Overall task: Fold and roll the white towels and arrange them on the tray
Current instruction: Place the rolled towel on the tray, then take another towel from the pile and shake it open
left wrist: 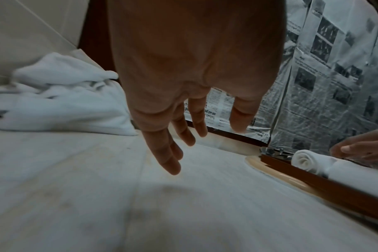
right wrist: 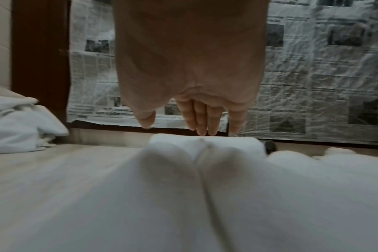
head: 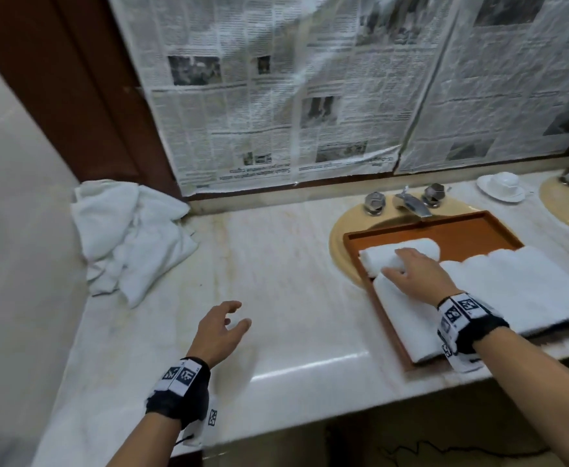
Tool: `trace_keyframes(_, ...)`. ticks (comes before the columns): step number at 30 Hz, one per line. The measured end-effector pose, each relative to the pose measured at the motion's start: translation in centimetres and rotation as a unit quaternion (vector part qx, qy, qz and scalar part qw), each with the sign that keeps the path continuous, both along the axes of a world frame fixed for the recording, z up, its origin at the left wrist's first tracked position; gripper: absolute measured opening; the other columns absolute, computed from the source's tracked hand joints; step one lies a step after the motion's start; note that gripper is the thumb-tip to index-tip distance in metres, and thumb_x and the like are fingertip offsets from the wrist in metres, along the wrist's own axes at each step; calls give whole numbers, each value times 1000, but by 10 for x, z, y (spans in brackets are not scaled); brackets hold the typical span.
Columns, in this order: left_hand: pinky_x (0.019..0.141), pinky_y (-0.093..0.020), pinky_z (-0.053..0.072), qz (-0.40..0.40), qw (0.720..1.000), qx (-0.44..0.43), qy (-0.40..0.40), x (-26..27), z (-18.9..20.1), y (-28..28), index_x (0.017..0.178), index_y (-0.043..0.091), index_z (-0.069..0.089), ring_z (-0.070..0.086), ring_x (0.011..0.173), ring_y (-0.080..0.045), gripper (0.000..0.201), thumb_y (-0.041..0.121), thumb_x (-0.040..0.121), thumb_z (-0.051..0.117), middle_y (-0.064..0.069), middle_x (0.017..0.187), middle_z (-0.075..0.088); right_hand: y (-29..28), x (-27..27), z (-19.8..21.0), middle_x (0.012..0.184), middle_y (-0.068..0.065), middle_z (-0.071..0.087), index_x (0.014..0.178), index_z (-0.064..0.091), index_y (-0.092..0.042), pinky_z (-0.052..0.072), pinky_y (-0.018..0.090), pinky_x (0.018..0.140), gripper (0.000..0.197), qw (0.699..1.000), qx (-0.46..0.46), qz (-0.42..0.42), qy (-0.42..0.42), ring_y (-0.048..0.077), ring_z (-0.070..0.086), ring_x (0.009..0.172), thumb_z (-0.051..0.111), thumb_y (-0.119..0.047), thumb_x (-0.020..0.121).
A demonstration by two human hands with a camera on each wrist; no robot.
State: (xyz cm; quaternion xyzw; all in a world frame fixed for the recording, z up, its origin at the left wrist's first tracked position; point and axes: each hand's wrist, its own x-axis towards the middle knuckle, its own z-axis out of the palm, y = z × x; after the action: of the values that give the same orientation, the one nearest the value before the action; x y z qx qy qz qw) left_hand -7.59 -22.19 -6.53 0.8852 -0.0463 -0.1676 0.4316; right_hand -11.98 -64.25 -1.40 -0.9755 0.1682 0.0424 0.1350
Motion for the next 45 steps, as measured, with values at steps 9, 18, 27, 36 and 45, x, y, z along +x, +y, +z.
trace_keyframes(9,95,-29,44,49,999,4,-16,21,8,56,137,26,51,54,116,-15,49,36,92,67,3,135,53,148,59,-7,155,6,38,150,37,-13,27,36,116,72,981,21,185,-47,22,35,142,45,-60,97)
trace_keyframes(18,104,-34,42,115,989,70,-62,64,24,110,142,22,48,51,123,-18,56,38,91,67,1,137,51,265,126,-14,157,5,35,152,34,-13,27,32,116,72,944,77,316,-60,21,33,143,45,-59,98)
trace_keyframes(27,110,-36,35,132,981,120,-82,143,22,165,142,20,47,44,132,-25,59,34,88,69,-4,144,42,348,196,-15,158,6,34,152,31,-10,32,33,111,71,925,85,367,-45,22,34,142,45,-55,99)
trace_keyframes(36,115,-43,28,200,950,186,-152,234,8,205,148,18,38,29,136,-36,74,33,83,72,-10,152,26,408,291,-29,156,10,33,150,31,-8,34,36,109,68,937,80,340,-32,26,34,142,49,-50,99)
trace_keyframes(45,97,-35,42,295,947,31,-124,268,5,204,142,17,40,53,117,-31,79,33,77,81,-13,127,53,424,317,-51,149,6,37,147,35,-11,45,44,100,64,938,110,329,6,26,39,135,55,-45,96)
